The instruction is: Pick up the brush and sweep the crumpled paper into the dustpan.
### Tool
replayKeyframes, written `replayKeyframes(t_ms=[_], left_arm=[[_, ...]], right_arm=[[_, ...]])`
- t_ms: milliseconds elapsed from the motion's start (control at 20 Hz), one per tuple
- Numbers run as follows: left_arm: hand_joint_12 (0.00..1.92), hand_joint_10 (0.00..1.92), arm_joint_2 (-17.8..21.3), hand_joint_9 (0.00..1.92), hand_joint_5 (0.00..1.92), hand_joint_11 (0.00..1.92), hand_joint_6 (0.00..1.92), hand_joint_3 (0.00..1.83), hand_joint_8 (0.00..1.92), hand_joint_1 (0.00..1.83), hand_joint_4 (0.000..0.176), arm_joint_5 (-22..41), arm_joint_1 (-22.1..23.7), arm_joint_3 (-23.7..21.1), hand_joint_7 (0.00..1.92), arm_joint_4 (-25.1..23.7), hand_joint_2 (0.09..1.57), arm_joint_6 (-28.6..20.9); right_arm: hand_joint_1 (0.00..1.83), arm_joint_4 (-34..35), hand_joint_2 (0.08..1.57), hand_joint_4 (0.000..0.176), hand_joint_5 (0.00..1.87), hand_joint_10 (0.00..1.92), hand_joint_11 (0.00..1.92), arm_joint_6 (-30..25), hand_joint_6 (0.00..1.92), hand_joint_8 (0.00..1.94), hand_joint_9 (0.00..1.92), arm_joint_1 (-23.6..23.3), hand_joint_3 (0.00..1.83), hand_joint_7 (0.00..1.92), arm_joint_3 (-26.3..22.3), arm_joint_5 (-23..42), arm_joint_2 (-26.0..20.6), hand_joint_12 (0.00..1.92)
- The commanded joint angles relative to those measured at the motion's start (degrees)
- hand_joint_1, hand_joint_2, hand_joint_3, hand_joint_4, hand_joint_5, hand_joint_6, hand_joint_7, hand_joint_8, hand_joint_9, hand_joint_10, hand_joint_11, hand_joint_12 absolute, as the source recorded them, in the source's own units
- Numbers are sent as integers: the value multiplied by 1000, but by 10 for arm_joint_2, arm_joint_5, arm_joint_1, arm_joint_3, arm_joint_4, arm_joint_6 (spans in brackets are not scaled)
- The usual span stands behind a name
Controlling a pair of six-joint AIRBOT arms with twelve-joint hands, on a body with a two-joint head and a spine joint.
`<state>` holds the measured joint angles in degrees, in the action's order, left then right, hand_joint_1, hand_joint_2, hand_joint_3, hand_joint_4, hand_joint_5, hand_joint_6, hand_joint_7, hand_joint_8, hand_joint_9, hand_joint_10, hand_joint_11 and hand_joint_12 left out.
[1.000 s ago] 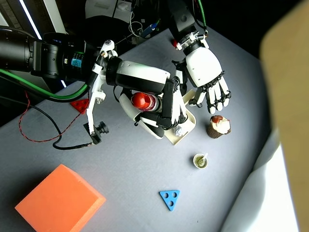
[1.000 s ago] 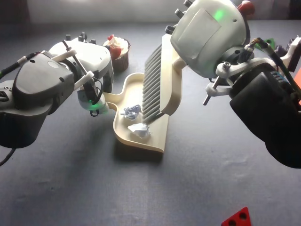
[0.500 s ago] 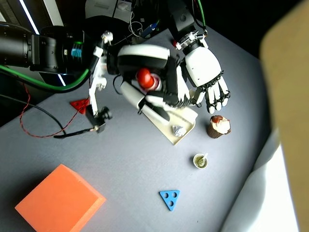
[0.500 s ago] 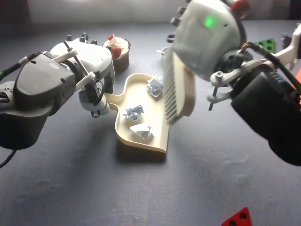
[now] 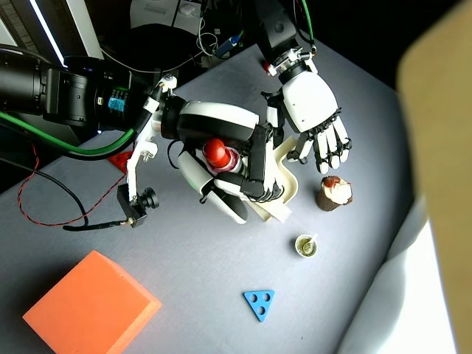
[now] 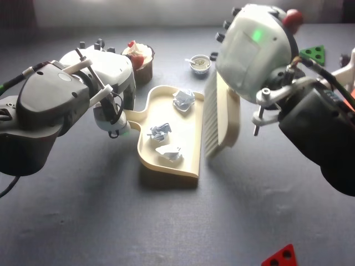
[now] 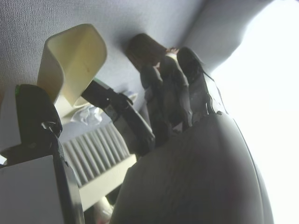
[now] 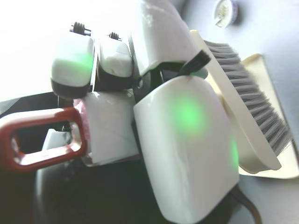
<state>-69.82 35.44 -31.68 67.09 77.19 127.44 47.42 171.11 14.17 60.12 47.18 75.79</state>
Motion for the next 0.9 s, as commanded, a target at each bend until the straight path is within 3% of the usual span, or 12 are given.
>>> replayKeyframes(t_ms=[0, 50, 350, 850], left_arm=[[521, 3, 1, 298, 1185, 6, 633, 0, 3, 1128, 16, 29, 8, 2, 438, -28, 1030, 4], [539, 1, 1, 301, 1202, 0, 603, 0, 1, 1140, 0, 29, 8, 2, 443, -28, 1024, 4], [530, 2, 1, 314, 1229, 26, 552, 0, 2, 1163, 0, 29, 9, 3, 430, -27, 1016, 5], [548, 3, 0, 285, 1187, 0, 627, 0, 4, 1147, 0, 32, 10, 4, 417, -24, 1029, 4]], right_arm=[[1598, -45, 1157, 176, 1034, 1921, 1379, 10, 1921, 1941, 1314, -4, 0, 1157, 2, 54, -7, 1921], [1608, -45, 1164, 175, 1034, 1921, 1384, 8, 1921, 1941, 1309, -3, 1, 1153, 1, 54, -7, 1921], [1593, -124, 1157, 176, 1032, 1921, 1392, -94, 1921, 1941, 1333, 5, 0, 1161, 1, 65, -6, 1921], [1598, -127, 1165, 175, 1028, 1921, 1396, -137, 1921, 1941, 1315, 9, 0, 1139, 3, 98, 1, 1921]])
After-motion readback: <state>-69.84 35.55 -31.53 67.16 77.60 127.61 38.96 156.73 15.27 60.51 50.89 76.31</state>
